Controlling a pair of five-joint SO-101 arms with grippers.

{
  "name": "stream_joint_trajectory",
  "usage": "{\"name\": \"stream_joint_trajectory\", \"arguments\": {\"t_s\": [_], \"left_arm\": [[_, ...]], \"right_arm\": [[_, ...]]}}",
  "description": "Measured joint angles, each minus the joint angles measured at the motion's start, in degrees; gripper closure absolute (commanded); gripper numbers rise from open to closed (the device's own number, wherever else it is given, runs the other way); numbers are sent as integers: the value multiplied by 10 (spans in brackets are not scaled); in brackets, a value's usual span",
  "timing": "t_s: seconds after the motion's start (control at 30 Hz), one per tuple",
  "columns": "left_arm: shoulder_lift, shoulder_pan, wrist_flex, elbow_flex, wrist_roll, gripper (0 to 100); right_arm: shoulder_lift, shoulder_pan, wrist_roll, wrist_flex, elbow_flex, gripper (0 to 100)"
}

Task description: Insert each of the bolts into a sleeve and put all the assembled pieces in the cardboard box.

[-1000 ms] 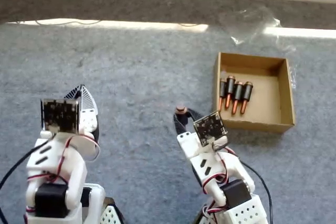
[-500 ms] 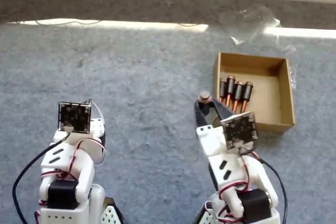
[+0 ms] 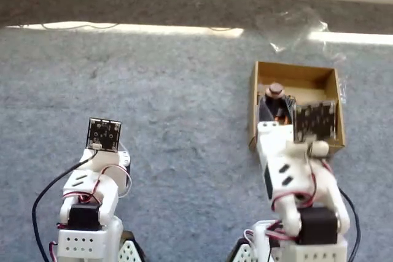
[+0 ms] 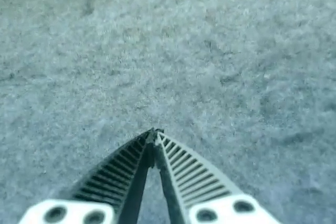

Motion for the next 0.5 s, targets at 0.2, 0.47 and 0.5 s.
{"name": "stream_joint_trajectory", "arguments": {"t_s": [0.2, 0.47, 0.5], "left_arm": [[0, 0, 38, 0, 0, 993], [0, 0, 120, 0, 0, 993], [0, 0, 127, 0, 0, 993]], "right_arm": [[215, 58, 0, 0, -91, 994], [519, 132, 0, 0, -225, 994], [556, 139, 0, 0, -244, 994]]}}
